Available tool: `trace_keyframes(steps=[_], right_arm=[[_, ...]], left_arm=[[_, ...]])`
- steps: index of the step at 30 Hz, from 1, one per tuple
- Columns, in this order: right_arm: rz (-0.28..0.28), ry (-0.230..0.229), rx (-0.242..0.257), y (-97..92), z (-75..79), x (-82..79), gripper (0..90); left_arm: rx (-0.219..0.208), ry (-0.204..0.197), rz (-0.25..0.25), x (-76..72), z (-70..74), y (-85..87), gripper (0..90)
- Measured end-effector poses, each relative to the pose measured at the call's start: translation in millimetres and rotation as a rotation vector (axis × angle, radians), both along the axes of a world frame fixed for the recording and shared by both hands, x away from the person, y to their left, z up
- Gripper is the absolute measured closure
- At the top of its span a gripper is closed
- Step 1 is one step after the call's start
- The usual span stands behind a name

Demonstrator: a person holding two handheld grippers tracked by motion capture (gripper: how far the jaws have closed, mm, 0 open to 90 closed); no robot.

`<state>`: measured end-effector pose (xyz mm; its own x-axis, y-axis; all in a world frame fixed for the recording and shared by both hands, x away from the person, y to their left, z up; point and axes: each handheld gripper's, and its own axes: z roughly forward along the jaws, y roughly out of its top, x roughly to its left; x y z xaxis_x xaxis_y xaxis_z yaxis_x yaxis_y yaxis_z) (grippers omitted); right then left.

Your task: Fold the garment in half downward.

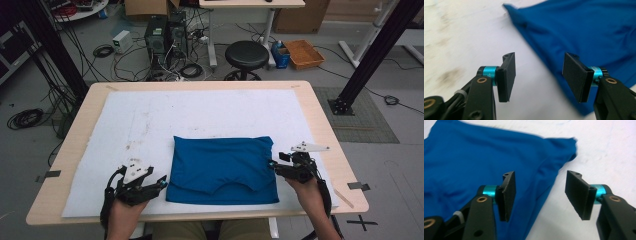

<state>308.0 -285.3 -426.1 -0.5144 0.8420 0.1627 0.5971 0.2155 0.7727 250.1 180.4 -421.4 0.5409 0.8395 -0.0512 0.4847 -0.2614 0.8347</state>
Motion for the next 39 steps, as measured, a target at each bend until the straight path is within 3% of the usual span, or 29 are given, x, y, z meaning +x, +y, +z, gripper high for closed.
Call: trace_keyframes(steps=[1,3,8,10,12,14,18,20,21,24,27,30,31,32,33,34,39], right_arm=[[0.035,0.011,-0.01,0.3,0.1,-6.9,49.3],[0.058,0.027,-0.014,-1.1,-1.9,-14.7,52.4],[0.104,0.061,-0.016,-4.4,-9.5,-29.3,57.3],[0.134,0.069,-0.033,-2.0,-15.2,-33.4,58.2],[0.155,0.04,-0.112,4.7,-19.4,-31.7,72.4],[0.167,0.024,-0.143,6.0,-18.3,-30.0,81.2],[0.179,-0.015,-0.161,8.6,-15.5,-33.4,82.6],[0.182,-0.019,-0.161,8.9,-15.2,-33.1,82.5],[0.182,-0.009,-0.162,9.3,-16.8,-31.9,82.3],[0.186,-0.01,-0.176,10.7,-16.8,-31.9,82.8],[0.193,-0.027,-0.189,11.7,-15.5,-33.6,83.7],[0.19,-0.045,-0.178,10.4,-12.3,-36.1,83.8],[0.192,-0.053,-0.177,9.1,-11.2,-36.8,83.7],[0.193,-0.059,-0.171,7.9,-9.9,-37.8,83.7],[0.19,-0.061,-0.163,7.1,-8.6,-39.3,83.7],[0.194,-0.067,-0.161,5.8,-6.8,-40.4,83.8],[0.218,-0.085,-0.15,4.1,3.7,-48.6,83.7]], left_arm=[[-0.026,0.029,-0.031,11.3,-3.9,-9.3,44.3],[-0.041,0.068,-0.058,20.1,-11.3,-17.3,46.7],[-0.002,0.116,-0.095,23.9,-26.9,-24.6,60.8],[0.022,0.095,-0.097,20.8,-28.0,-24.3,71.8],[0.031,0.074,-0.106,19.3,-25.6,-21.1,78.1],[0.021,0.047,-0.102,17.4,-24.2,-18.6,84.7],[0.026,0.011,-0.112,16.2,-20.9,-16.5,83.5],[0.013,0.014,-0.094,16.5,-20.4,-14.9,69.0],[-0.018,0.033,-0.089,17.3,-21.1,-14.4,67.3],[0.015,0.057,-0.121,19.3,-24.9,-20.8,72.3],[0.071,0.047,-0.15,19.1,-25.7,-26.9,87.2],[0.075,0.026,-0.153,17.2,-21.3,-27.3,87.8],[0.047,0.002,-0.154,14.5,-15.6,-23.9,87.8],[0.047,0.002,-0.154,14.5,-15.6,-23.9,87.8],[0.012,-0.011,-0.158,10.7,-9.7,-17.8,87.8],[0.012,-0.011,-0.158,10.7,-9.7,-17.8,87.7],[-0.073,-0.008,-0.195,-0.8,-1.4,-4.4,87.7]])
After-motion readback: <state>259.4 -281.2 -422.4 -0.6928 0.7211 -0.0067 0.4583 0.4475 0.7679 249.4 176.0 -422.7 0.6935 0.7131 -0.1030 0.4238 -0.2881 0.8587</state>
